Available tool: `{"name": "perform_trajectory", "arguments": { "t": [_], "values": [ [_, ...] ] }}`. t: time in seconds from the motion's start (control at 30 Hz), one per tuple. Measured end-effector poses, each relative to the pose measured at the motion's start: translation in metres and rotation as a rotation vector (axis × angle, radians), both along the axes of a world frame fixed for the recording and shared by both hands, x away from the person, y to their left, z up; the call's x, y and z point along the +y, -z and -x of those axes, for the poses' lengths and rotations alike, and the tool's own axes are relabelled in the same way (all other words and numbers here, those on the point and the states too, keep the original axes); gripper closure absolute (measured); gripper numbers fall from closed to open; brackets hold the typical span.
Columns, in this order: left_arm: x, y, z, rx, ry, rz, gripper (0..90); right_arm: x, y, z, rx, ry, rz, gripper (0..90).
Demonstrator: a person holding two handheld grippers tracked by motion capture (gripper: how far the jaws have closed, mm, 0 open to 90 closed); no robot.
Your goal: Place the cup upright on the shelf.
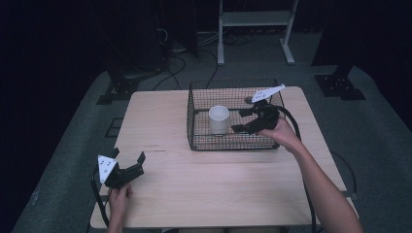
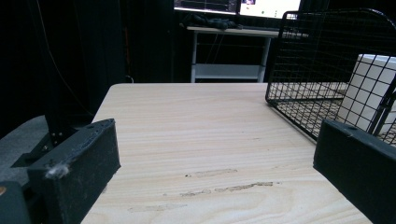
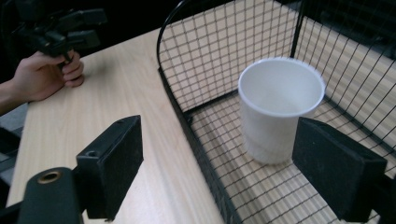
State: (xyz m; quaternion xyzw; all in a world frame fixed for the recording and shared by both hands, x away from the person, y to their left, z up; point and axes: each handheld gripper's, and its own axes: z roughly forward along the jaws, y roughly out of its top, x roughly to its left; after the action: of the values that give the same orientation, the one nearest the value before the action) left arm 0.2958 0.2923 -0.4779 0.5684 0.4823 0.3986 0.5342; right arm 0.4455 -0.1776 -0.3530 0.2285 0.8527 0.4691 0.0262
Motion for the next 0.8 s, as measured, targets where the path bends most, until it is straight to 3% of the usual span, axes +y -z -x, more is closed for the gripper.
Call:
{"name": "perform_trajectory", "arguments": {
  "t": [0.3, 0.63, 0.77, 0.8],
  "values": [
    [0.0, 0.0, 0.0, 0.001, -0.002, 0.001, 0.0, -0.01, 0.004, 0.012, -0.001, -0.004, 0.007, 15.4],
    [0.0, 0.0, 0.0, 0.001, -0.001, 0.0, 0.0, -0.025, 0.005, 0.03, -0.028, 0.01, -0.04, 15.5],
    [0.0, 0.0, 0.0, 0.001, -0.002, -0.001, 0.0, -0.03, 0.009, 0.035, -0.011, 0.005, -0.031, 15.4],
    [0.0, 0.0, 0.0, 0.001, -0.003, 0.0, 0.0, -0.031, 0.01, 0.038, -0.024, 0.009, -0.035, 15.4]
  ]
}}
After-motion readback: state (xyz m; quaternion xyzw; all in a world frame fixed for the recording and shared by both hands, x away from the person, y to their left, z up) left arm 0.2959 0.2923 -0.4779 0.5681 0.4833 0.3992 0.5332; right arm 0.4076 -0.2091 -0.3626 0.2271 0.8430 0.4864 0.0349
